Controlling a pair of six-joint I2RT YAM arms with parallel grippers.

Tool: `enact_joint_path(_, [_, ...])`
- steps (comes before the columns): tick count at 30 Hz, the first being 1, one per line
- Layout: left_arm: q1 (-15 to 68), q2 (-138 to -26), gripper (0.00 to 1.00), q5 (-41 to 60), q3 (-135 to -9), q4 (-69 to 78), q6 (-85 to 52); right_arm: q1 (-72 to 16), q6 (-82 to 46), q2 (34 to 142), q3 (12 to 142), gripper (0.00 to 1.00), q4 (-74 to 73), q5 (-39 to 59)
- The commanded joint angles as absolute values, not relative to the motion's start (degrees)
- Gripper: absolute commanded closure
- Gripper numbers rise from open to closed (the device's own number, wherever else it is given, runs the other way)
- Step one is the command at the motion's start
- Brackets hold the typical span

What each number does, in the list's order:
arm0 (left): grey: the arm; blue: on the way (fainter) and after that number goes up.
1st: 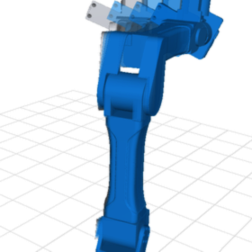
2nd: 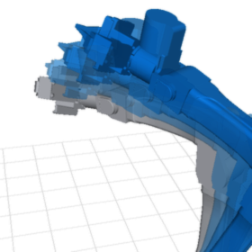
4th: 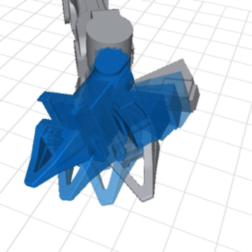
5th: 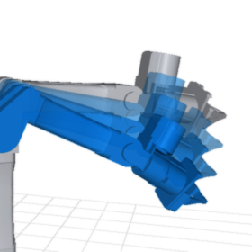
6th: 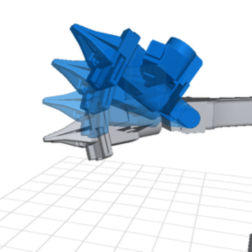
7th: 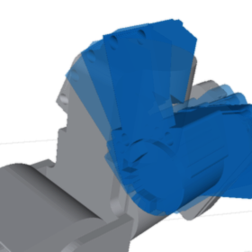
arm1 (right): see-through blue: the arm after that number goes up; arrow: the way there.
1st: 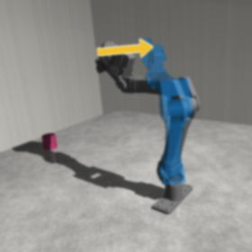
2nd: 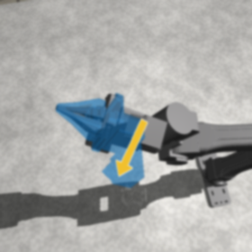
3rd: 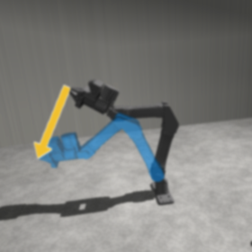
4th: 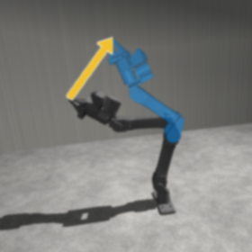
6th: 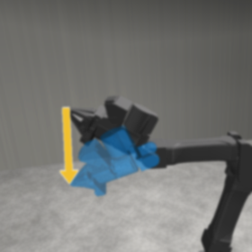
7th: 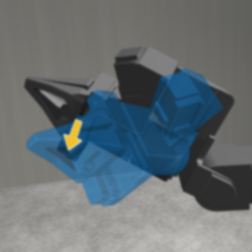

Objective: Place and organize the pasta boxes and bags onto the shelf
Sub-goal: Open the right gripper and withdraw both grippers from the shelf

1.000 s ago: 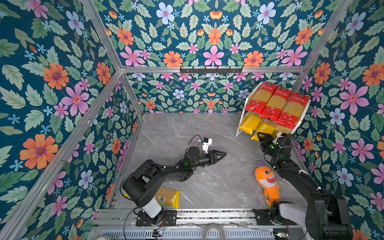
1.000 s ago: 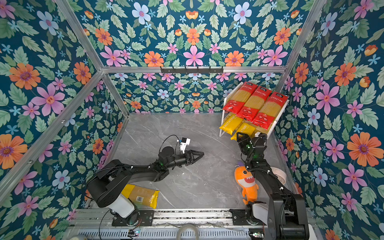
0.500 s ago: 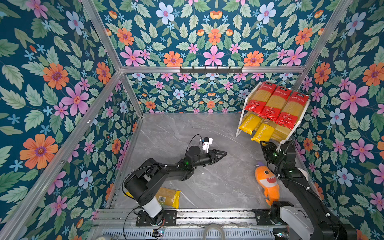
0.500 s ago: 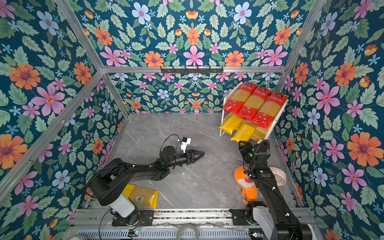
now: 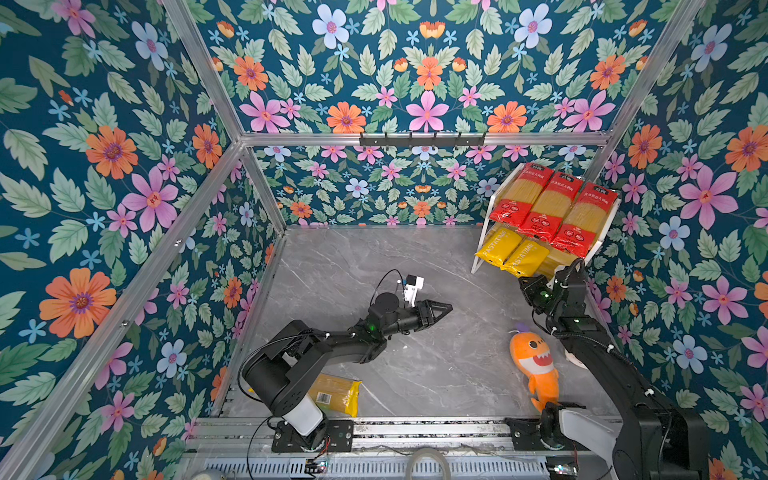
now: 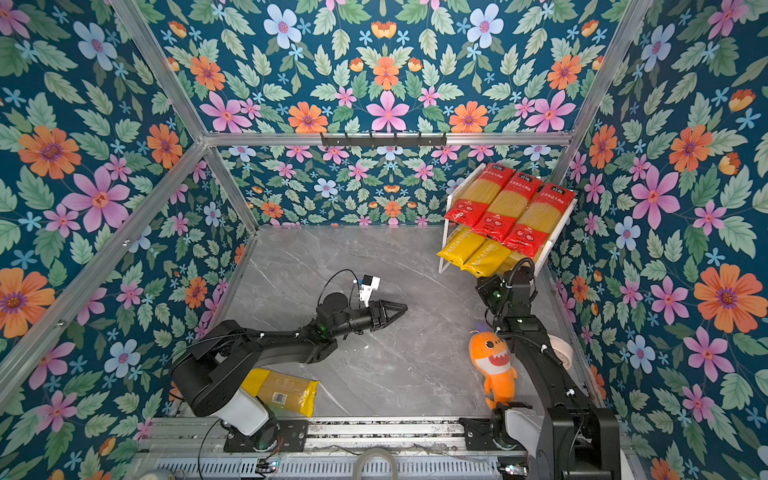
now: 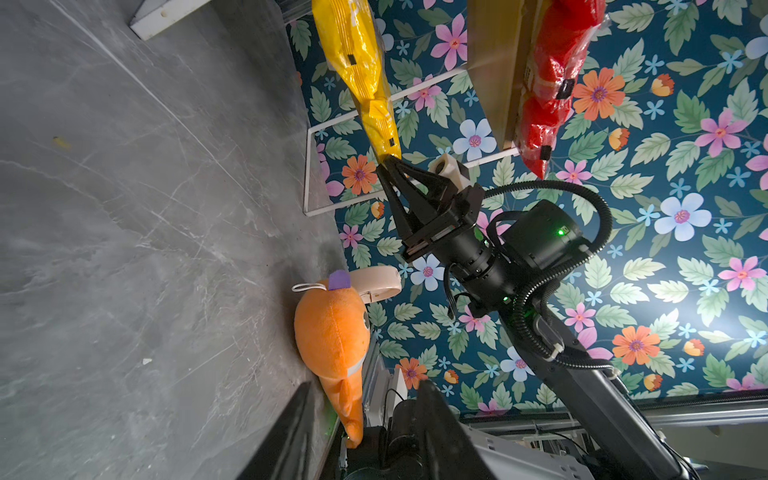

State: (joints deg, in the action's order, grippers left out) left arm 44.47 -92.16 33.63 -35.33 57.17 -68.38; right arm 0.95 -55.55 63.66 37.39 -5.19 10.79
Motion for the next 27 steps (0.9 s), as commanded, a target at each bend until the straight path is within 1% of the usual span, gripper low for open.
enact_joint_path(1, [44.42,-91.76,0.57,33.04,-35.81,55.93,-66.38,1.05,-53.37,64.56,38.24,0.84,-7.26,10.59])
enact_joint_path(3, [44.3,-91.6,0.57,32.94,-36.1,54.98,-65.83,1.05,-53.18,64.83,38.23,0.83,-7.05,11.72])
enact_joint_path(8, [42.26,-89.64,0.55,32.13,-36.75,48.61,-62.77,-0.1,-53.18,61.99,36.84,0.53,-4.97,15.1])
enact_joint_path(9, [41.74,-89.2,0.54,31.79,-37.03,46.79,-61.72,-0.9,-53.18,61.12,36.74,0.5,-3.59,14.91])
enact_joint_path(11, [40.67,-87.99,0.53,30.67,-37.5,41.85,-58.88,-3.74,-52.57,58.65,36.24,0.46,-0.22,12.81])
enact_joint_path(13, [40.02,-86.56,0.51,28.29,-38.19,35.7,-55.08,-7.15,-52.12,56.41,35.42,0.44,3.11,9.83])
enact_joint_path(16, [39.63,-83.92,0.49,21.01,-41.02,21.21,-46.44,-12.91,-54.4,53.63,33.06,0.44,4.83,5.79])
enact_joint_path(18, [39.59,-82.56,0.49,15.74,-42.72,13.1,-42.04,-17.78,-54.93,52.85,32.43,0.44,6.2,2.36])
enact_joint_path(20, [39.02,-80.84,0.48,11.12,-42.98,8.15,-39.73,-24.82,-54.54,53.43,32.73,0.44,6.98,-1.08])
enact_joint_path(24, [35.46,-76.69,0.48,7.98,-39.93,4.78,-39.55,-37.45,-52.64,59.59,34.76,0.45,5.22,-3.42])
enact_joint_path(27, [32.49,-72.67,0.48,4.58,-38.61,0.22,-38.23,-45.44,-50.73,67.44,37.71,0.49,2.42,-2.11])
